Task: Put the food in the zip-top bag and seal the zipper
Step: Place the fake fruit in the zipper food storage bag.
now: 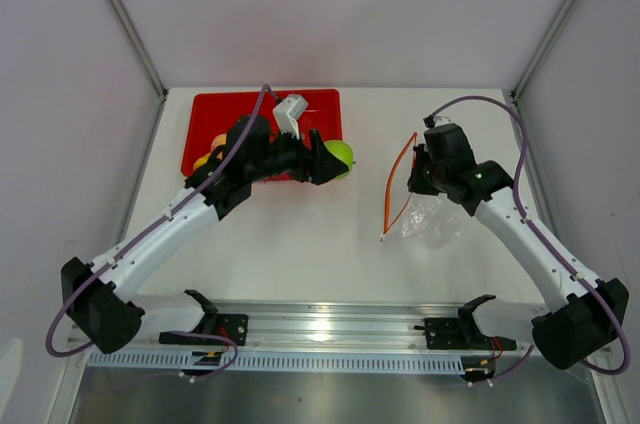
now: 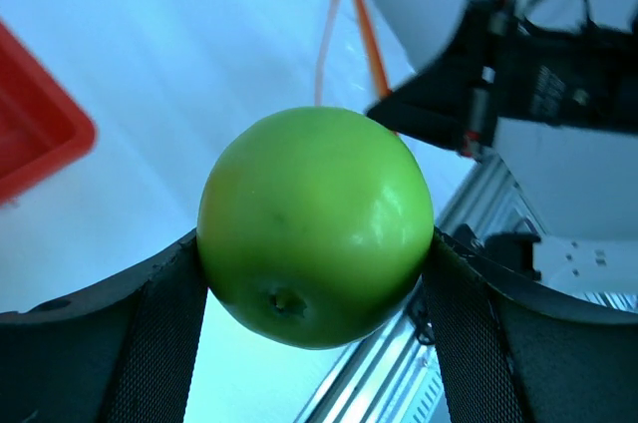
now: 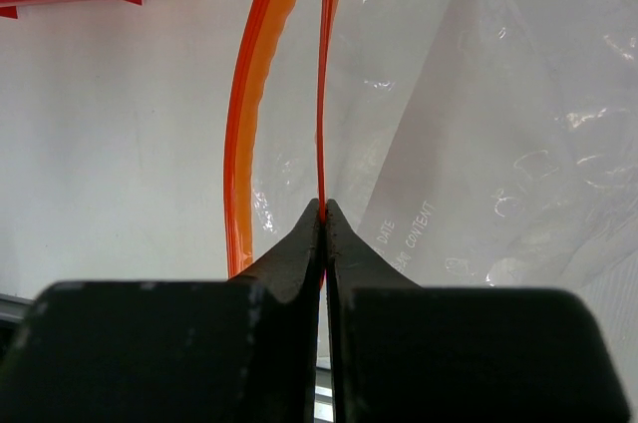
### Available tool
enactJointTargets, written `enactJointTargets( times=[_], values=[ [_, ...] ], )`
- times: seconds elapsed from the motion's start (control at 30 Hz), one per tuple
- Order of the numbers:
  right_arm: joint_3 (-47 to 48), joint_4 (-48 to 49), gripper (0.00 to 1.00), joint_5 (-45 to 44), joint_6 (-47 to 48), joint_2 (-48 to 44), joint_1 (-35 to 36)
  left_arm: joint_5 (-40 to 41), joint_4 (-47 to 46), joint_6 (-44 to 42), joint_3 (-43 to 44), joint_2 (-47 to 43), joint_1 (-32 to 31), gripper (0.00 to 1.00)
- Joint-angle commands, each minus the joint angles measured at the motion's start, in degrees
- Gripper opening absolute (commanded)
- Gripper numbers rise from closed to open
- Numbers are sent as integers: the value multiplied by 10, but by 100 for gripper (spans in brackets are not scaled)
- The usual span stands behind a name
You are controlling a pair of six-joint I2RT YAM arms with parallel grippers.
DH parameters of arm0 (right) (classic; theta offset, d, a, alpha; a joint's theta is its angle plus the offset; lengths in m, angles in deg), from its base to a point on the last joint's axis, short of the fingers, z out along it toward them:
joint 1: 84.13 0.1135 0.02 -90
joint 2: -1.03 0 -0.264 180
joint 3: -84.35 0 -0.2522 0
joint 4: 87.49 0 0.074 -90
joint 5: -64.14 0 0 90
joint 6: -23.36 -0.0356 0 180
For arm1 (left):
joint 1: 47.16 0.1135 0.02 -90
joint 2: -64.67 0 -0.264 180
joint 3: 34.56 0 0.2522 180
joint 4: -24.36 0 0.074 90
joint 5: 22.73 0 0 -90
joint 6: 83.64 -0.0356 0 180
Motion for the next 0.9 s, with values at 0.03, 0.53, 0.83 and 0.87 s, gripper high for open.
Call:
enactJointTargets(
  times=[0.03,0.53,0.83,0.87],
  values=[
    [-6,12,0,9,-7,-11,8,-82,-121,4,-69,-46,-36,1],
    [-12,19,0,54,-27,-31,31,-128,-226,44,-95,33,-112,1],
    [-22,32,0,111,-37,-45,31,-138,-290,117,-99,99,-124,1],
    [-22,31,0,113,-37,-46,31,-127,-285,118,-99,109,-124,1]
  ],
)
